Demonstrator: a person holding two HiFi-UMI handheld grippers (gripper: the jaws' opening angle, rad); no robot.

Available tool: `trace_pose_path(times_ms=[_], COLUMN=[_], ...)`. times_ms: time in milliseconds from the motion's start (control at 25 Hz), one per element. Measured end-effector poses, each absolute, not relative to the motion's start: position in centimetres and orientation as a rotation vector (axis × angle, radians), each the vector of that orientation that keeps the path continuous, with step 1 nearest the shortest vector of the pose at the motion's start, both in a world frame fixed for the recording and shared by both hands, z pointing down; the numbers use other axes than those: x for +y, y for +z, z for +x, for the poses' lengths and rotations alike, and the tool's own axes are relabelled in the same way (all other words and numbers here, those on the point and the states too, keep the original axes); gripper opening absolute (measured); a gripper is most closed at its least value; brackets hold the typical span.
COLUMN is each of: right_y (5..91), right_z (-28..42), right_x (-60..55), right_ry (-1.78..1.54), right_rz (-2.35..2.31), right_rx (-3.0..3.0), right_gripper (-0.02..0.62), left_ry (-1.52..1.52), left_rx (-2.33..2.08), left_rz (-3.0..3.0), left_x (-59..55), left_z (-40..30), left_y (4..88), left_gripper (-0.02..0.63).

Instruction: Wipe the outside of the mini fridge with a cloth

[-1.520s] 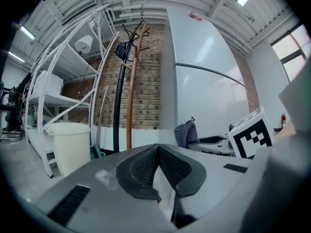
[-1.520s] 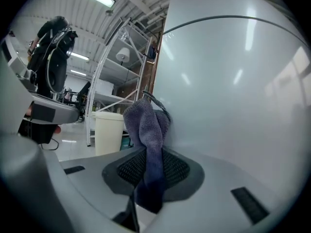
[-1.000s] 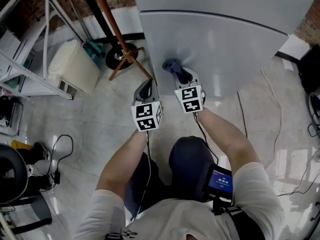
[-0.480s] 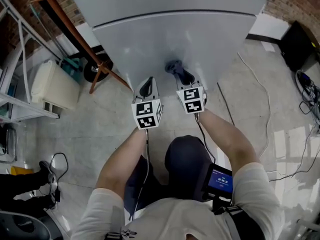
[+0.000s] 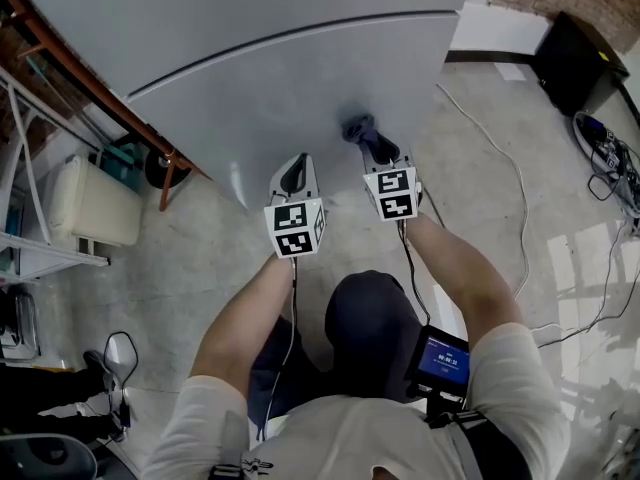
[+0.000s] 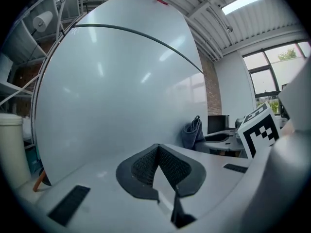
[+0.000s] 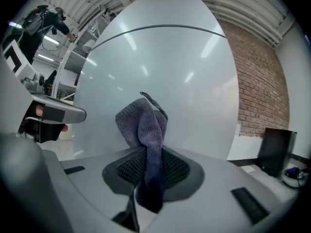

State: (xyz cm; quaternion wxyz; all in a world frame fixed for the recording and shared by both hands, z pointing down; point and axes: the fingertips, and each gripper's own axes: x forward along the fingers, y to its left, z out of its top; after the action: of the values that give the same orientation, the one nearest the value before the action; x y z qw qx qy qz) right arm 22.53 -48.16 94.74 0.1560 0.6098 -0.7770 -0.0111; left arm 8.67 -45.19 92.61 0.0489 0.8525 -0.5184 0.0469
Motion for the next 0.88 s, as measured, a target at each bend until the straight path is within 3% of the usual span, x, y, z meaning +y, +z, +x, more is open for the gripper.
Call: trace_pose_path(times_ms=[400, 880], right_y=[95.3, 95.3], right_z=[29.0, 29.5], right_x=[-48.7, -48.7], right_ry=[0.027, 0.046], right_rz=[1.861, 1.881], right_rx=[-2.147, -2.131], right_gripper=[0.086, 0.086], left_ry=[0.176, 0.173], left_rx=[-1.533, -1.532], left_rz=[2.627, 2.617], left_x=[-45.7, -45.6], left_z=[11.7, 11.5], left_y=[93.1, 93.4], left_gripper=[0.005, 0.003])
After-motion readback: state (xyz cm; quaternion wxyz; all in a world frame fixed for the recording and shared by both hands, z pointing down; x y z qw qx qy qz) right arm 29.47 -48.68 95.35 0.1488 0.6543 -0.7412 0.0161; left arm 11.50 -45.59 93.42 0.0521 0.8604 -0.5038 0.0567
